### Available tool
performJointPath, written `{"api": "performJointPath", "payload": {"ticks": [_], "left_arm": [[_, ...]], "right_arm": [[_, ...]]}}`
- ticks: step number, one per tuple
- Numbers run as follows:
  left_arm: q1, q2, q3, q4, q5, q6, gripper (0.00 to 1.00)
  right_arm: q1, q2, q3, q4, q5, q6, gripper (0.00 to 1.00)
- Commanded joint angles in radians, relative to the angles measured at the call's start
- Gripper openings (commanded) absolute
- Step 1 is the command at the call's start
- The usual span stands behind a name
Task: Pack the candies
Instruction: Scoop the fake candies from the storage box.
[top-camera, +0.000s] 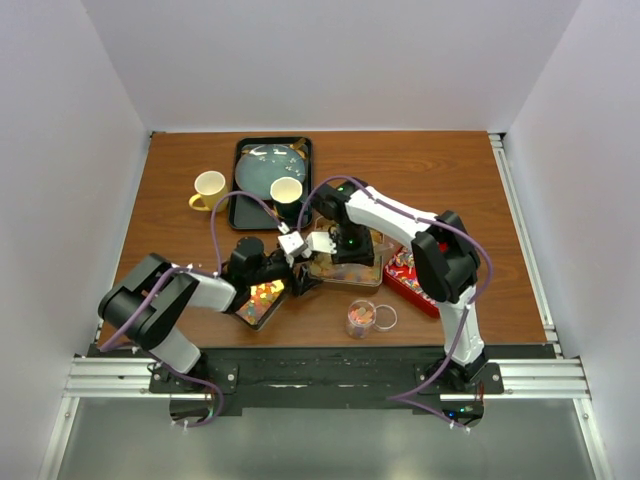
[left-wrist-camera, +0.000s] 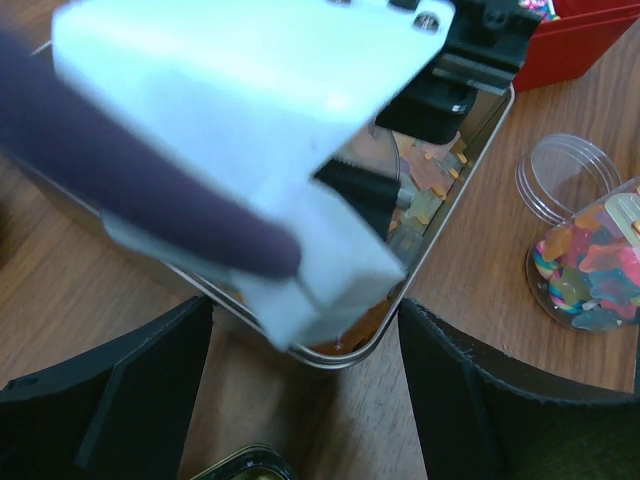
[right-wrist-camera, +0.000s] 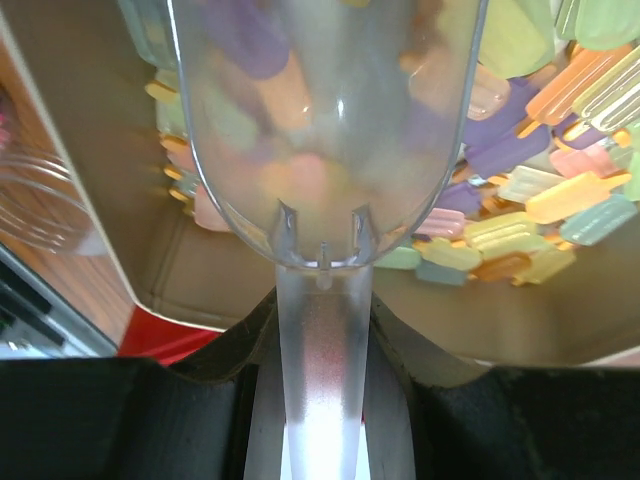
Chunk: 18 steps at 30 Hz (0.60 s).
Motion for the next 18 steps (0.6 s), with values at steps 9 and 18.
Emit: {"api": "performJointPath", "payload": {"ticks": [9,18], "left_arm": [[0.038,-0.157,0.197,-0.545,0.160,0.185,0.84],[0.127,-0.266,0.348,-1.024,0.254,0.331,0.86]], "right_arm": [[-0.116,-0.219,-0.239,0.307,-0.488,-0.079,0.00],[-0.155,-0.306,-0.391,0.459,-0.524,-0.011,0.00]]}}
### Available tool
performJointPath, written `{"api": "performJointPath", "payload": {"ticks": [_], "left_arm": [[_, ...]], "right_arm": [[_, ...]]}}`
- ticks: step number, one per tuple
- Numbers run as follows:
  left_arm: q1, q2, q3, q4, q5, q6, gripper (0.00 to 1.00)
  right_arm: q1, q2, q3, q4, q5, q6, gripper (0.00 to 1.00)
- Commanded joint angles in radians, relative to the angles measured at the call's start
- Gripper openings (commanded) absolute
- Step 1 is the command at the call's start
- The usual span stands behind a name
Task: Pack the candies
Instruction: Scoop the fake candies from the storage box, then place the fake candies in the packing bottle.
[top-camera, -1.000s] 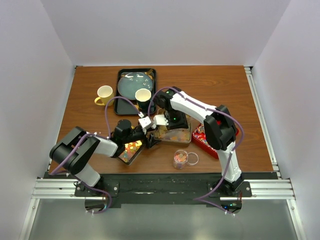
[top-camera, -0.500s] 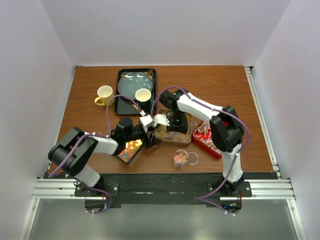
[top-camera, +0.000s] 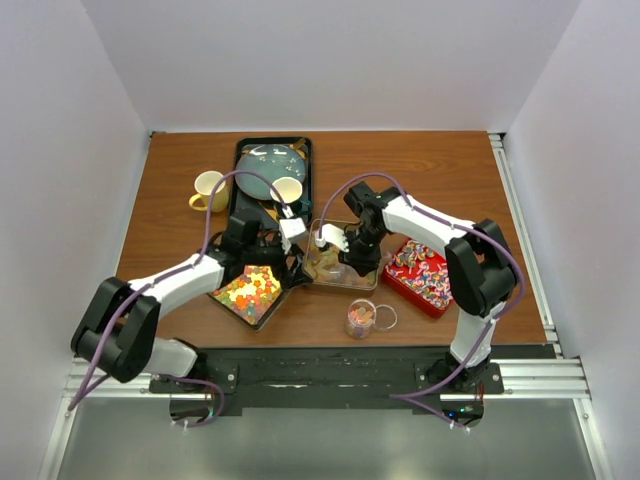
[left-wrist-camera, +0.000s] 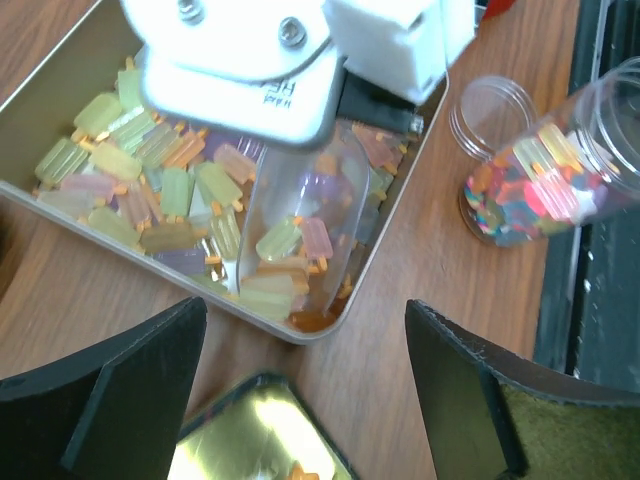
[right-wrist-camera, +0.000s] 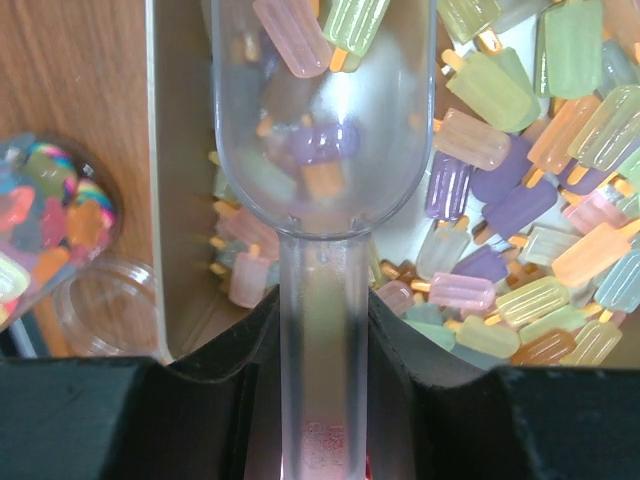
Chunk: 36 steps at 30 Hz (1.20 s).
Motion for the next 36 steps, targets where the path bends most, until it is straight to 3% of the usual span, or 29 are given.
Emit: {"api": "performJointPath", "payload": {"ticks": [1,7,21,31,34,36], "left_arm": [[0.041,-0.069,0.087,-0.285,0.075,0.103,0.86],[0.072,-0.099,0.172,-0.398,0.067,0.146,0.86],[0.129,-0.126,0.204,-0.413,-0.008,0.205,0.88],[0.175,-0.162,0.169,-0.355,-0.098,0.169,0.99],[0.187,-0.195,0.146,-0.355,-0.097,0.160,1.00],[0.196,-0.220,0.129,-0.347,-0.097,0.160,1.00]], "right_arm": [[-0.017,-0.085,-0.058,0.138,-0.101,0.039,0.00],[-0.056,-0.157,-0.168,0.247,-0.119,0.050,0.00],[-0.135,-0.326,-0.334,0.343,-0.156,0.070,0.00],[-0.200,-0.658,-0.478,0.396,-0.182,0.223,0.00],[-0.200,-0.780,-0.466,0.334,-0.179,0.259,0.00],[-0.198,-0.844,-0.443,0.207,-0.176,0.234,0.00]]}}
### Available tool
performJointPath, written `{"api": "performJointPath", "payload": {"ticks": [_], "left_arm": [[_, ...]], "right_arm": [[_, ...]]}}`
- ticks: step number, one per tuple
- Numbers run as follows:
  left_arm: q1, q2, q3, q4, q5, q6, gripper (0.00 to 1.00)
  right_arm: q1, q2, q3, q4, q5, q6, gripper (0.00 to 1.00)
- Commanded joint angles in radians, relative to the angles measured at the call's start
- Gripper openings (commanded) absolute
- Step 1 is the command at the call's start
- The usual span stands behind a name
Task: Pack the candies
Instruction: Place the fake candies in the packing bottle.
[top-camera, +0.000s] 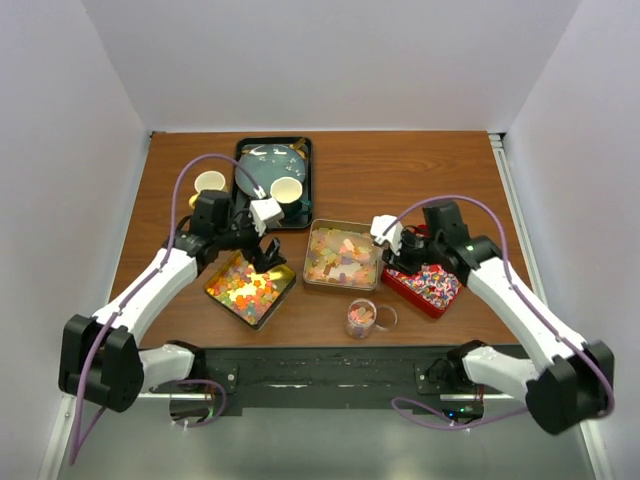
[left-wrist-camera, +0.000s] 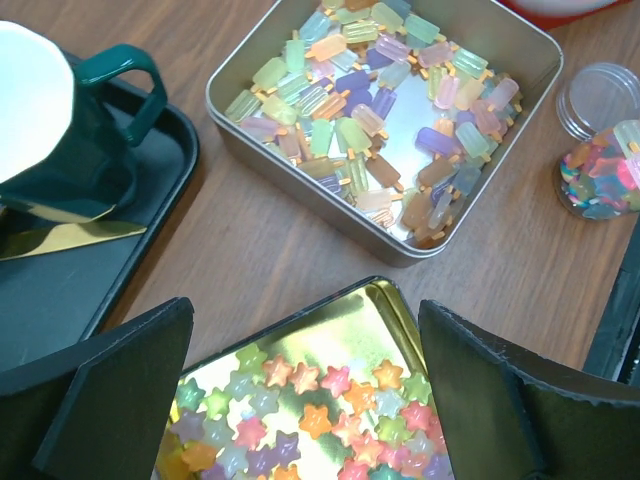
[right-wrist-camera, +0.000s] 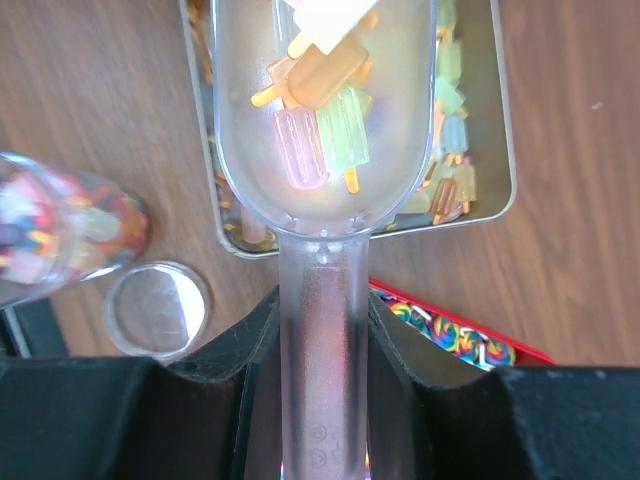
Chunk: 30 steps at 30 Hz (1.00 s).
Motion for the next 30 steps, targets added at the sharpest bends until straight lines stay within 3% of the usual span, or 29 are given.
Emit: {"api": "performJointPath", "payload": {"ticks": [1,5,11,30], "left_arm": [[0.028,-0.070,-0.033,0.047,-0.009,-0.015,1.00],[0.060,-0.106,-0.068,0.097,0.004,-0.046,1.00],[0.100,-0.152,-0.106,0.136,0.025,-0.081,1.00],[0.164,-0.267,-0.217,0.219,0.050,-0.113,1.00]], "right_arm": [[0.003,-0.123,0.062,-0.165,-0.036,0.016,0.00],[0.003,-0.180,0.130,-0.484,-0.031,-0.128,0.00],[0.002,-0.258,0.177,-0.707,0.004,-0.229,0.00],[0.003,-0.195,0.306,-0.968,0.251,-0.489,0.00]]}}
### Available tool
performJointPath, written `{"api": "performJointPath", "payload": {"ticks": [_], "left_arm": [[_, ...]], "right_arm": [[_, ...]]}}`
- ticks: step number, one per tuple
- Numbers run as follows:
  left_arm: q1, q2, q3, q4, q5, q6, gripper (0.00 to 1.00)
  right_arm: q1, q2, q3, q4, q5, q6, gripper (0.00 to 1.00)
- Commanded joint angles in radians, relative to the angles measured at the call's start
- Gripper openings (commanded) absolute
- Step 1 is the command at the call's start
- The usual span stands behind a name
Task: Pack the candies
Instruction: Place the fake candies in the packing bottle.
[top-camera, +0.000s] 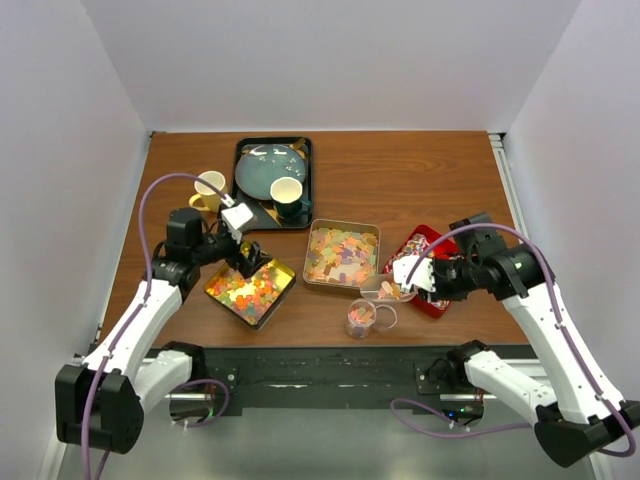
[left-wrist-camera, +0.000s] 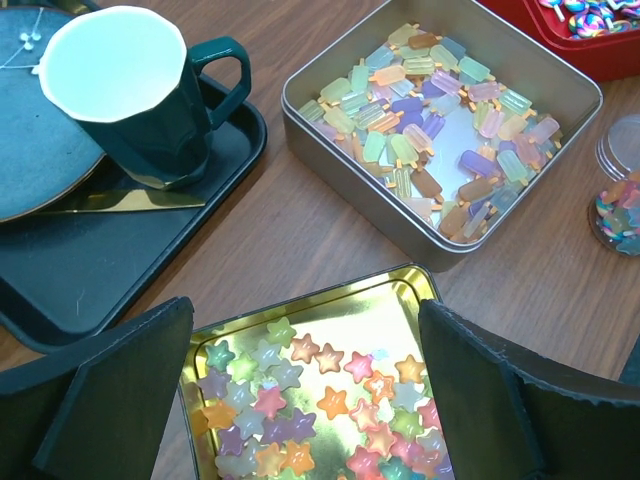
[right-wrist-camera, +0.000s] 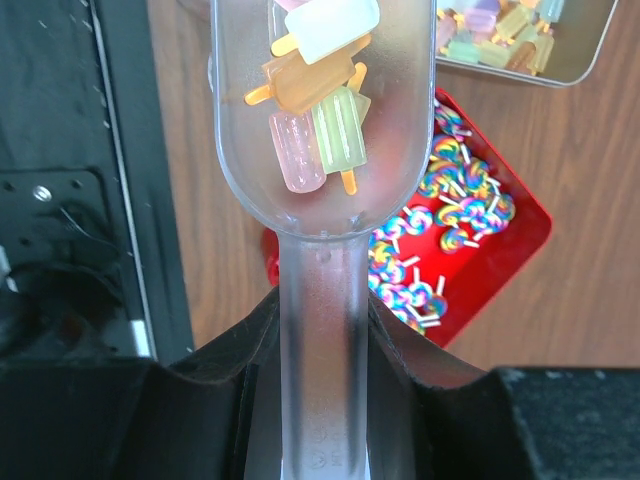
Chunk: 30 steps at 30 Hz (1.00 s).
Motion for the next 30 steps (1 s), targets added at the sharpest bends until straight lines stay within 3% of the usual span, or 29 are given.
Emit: {"api": "performJointPath", "payload": {"ticks": [1,17,30], "left_arm": [[0.026,-0.036,-0.021,0.065,0.027,-0.022,1.00],[0.063,-0.048,-0.103,0.114,0.064,-0.057,1.00],[0.087,-0.036,-0.117,0.141,0.057,-0.065,1.00]], "right_arm": [[0.002,0.012,0.049,-0.235,0.080,-0.100,0.00],[0.022,0.057,0.064,-0.236,0.191,-0.268,0.00],[0.189,0.086,0.074,-0.235,0.264,-0.275,0.00]]}}
